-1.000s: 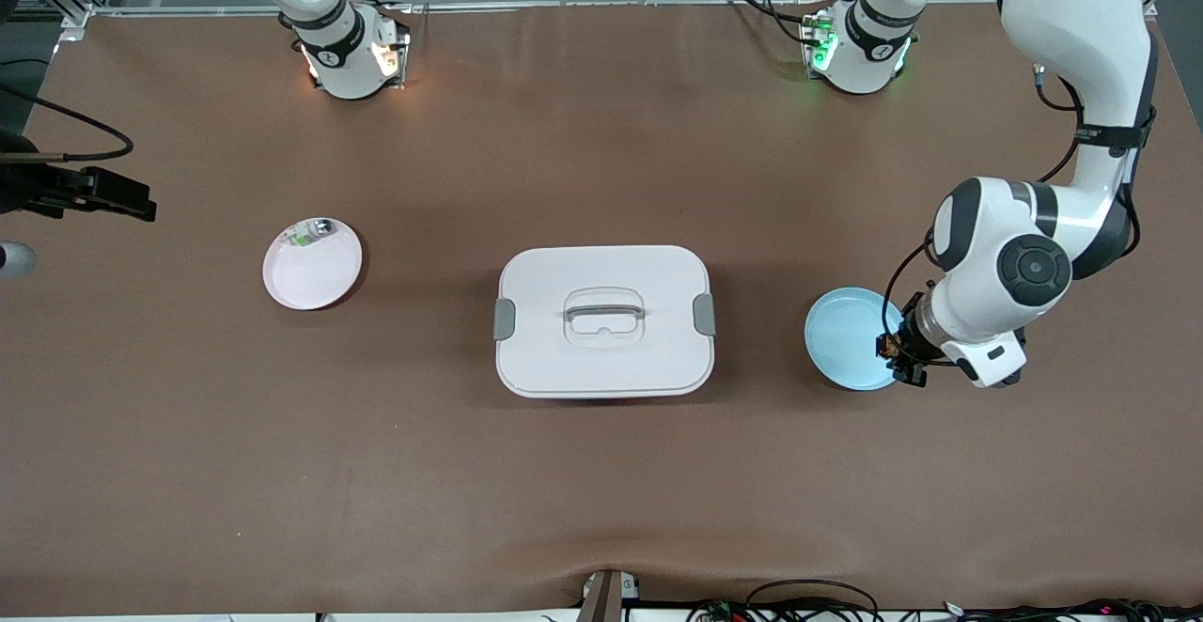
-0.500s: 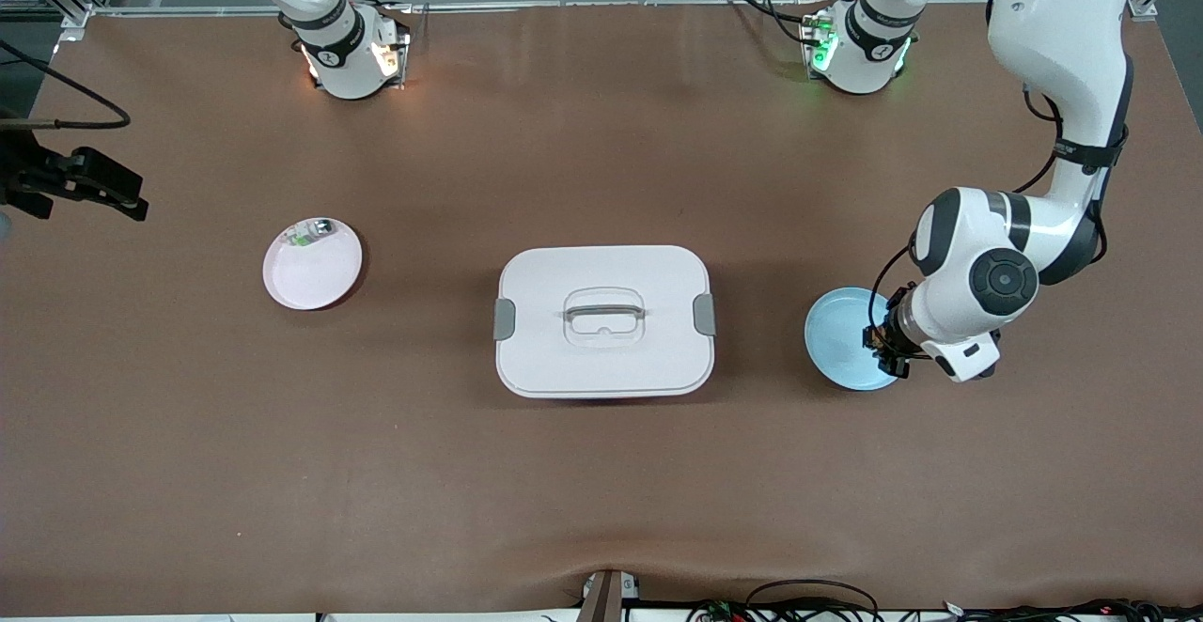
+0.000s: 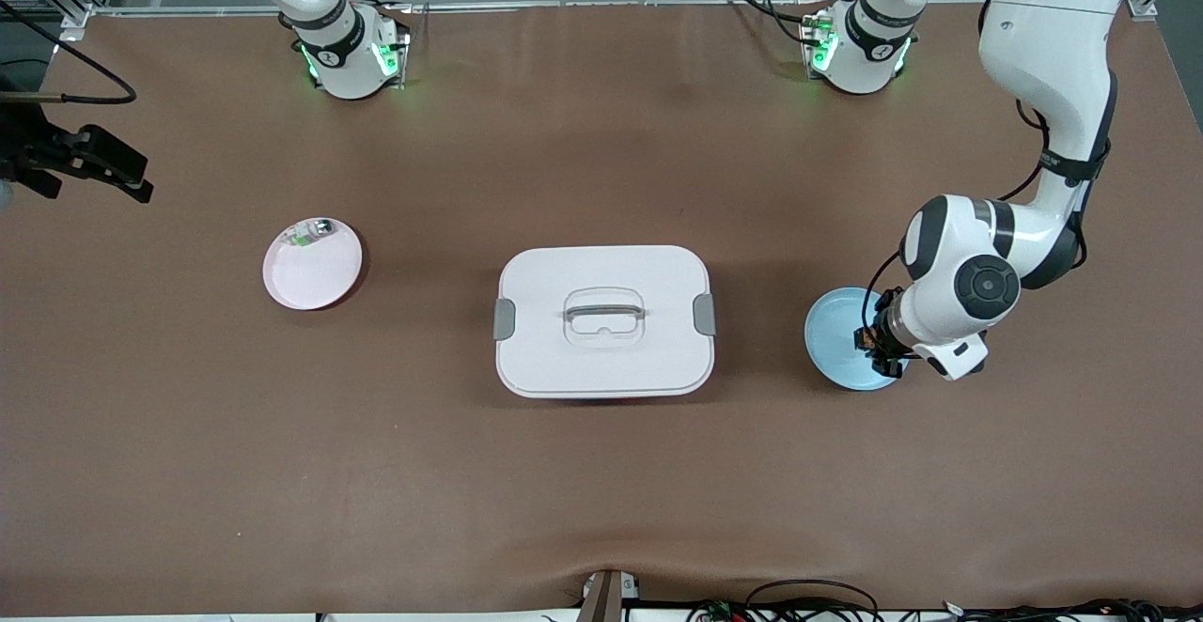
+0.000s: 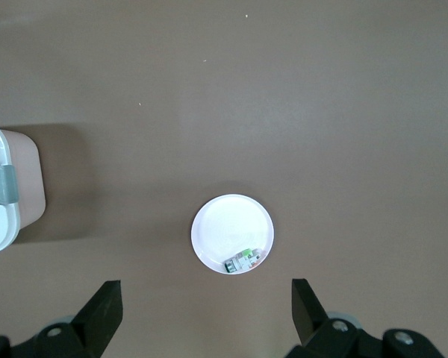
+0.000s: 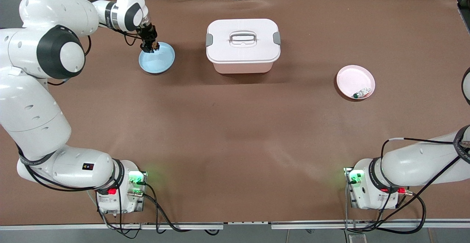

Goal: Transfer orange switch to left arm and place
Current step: 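Lower the switch onto the blue plate with the left gripper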

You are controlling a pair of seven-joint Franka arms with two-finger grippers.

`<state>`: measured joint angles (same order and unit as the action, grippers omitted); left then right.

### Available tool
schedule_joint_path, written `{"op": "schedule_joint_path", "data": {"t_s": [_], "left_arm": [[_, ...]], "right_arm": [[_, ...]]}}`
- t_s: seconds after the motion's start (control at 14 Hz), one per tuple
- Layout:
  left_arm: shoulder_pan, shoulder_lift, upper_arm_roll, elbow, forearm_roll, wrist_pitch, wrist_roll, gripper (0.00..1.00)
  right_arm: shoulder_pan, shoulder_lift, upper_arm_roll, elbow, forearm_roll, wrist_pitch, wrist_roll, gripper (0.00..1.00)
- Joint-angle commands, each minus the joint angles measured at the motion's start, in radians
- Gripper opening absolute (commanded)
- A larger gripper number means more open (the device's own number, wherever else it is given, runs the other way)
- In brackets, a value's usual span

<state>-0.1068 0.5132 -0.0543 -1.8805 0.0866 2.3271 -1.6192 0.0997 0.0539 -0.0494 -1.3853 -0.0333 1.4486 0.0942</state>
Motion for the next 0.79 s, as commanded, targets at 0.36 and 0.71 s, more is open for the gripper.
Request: {"op": "schedule_joint_path", "data": {"t_s": [0.36, 0.71], "left_arm": [[-0.001, 0.016, -0.013, -0.054, 0.01, 0.075, -0.022, 0.0], [0.01, 0.034, -0.033, -0.052, 0.01, 0.089, -0.014, 0.0]], "right_arm": [[-0.023, -0.031, 0.002, -0.035, 0.019, 0.015, 0.016, 1.0], [-0.023, -0.029, 0.002, -0.049, 0.065, 0.019, 0.062, 1.0]]}}
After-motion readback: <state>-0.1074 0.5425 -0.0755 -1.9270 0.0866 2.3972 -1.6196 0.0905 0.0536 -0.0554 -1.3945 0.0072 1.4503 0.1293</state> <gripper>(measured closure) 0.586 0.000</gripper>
